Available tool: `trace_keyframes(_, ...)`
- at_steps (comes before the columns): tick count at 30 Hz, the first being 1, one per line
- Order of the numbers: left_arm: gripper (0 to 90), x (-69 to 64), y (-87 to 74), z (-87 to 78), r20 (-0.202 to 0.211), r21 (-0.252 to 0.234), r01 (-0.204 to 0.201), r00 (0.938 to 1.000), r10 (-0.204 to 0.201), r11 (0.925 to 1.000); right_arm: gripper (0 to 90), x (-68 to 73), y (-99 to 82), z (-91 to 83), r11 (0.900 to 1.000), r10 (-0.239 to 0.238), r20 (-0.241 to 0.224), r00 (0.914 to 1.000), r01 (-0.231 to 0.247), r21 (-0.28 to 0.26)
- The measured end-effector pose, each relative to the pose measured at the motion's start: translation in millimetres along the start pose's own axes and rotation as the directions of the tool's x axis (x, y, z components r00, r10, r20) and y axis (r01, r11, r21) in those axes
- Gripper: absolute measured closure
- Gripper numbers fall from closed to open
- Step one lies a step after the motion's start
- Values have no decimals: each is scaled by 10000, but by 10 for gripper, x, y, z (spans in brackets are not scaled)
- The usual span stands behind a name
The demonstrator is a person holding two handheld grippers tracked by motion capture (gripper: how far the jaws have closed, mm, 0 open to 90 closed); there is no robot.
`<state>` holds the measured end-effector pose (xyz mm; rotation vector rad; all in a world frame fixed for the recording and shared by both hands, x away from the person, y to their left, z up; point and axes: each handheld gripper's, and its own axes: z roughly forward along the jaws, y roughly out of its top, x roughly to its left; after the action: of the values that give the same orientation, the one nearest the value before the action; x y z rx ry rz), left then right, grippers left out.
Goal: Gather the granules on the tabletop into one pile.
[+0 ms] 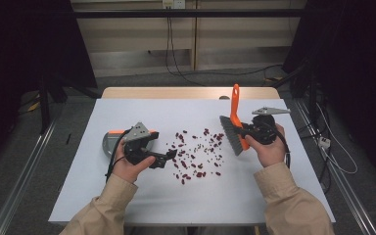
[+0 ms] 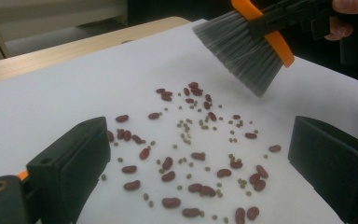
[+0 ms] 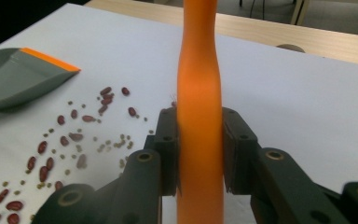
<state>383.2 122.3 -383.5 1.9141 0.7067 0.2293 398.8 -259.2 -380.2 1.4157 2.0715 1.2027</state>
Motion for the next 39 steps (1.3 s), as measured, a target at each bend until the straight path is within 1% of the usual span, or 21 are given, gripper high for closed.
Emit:
trace_keyframes(7,54,124,-114,-130,-105,45,172,9998,-172,9998,715,-76,5,-10,9994,-90,177,9998,84,348)
trace_keyframes(8,55,143,-130,-151,-99,22,140,9999,-140,9999,715,-89,7,-6,9991,-127,219,9997,118,412)
trace_keyframes(11,54,189,-172,-207,-168,-23,238,9996,-238,9997,714,-128,10,9,9975,-242,406,9989,214,668)
trace_keyframes(14,54,229,-215,-251,-130,17,214,9997,-214,9998,714,-161,15,27,9961,-152,552,9984,103,882)
trace_keyframes(18,54,293,-270,-311,-199,-11,322,9993,-322,9995,714,-195,38,42,9937,-225,681,9974,148,1110)
trace_keyframes(20,54,319,-297,-348,-173,-51,344,9993,-345,9994,714,-204,56,51,9903,-330,845,9959,212,1371)
trace_keyframes(21,54,333,-309,-366,-184,-39,351,9992,-352,9994,714,-211,65,57,9886,-458,913,9948,320,1471)
trace_keyframes(23,54,357,-332,-390,-277,-41,391,9988,-392,9992,713,-227,75,82,9857,-586,967,9936,423,1630)
trace_keyframes(24,54,366,-343,-397,-310,-47,410,9987,-411,9991,713,-239,73,106,9838,-623,960,9934,449,1733)
trace_keyframes(27,54,378,-375,-424,-323,-29,461,9984,-461,9989,712,-259,58,195,9777,-817,1135,9902,575,2022)
trace_keyframes(30,54,390,-404,-460,-313,-65,475,9984,-477,9989,711,-270,38,282,9746,-831,1082,9907,581,2162)
trace_keyframes(33,54,411,-437,-503,-369,-89,541,9978,-544,9985,709,-245,33,335,9730,-985,1089,9892,728,2189)
trace_keyframes(35,54,427,-459,-526,-406,-94,608,9973,-611,9981,706,-229,24,372,9695,-1027,931,9903,787,2322)
trace_keyframes(36,54,434,-470,-536,-440,-85,623,9971,-626,9980,703,-219,16,388,9682,-1038,949,9901,787,2373)
trace_keyframes(39,54,446,-493,-560,-451,-76,674,9967,-676,9977,687,-212,14,392,9690,-1054,837,9909,835,2327)
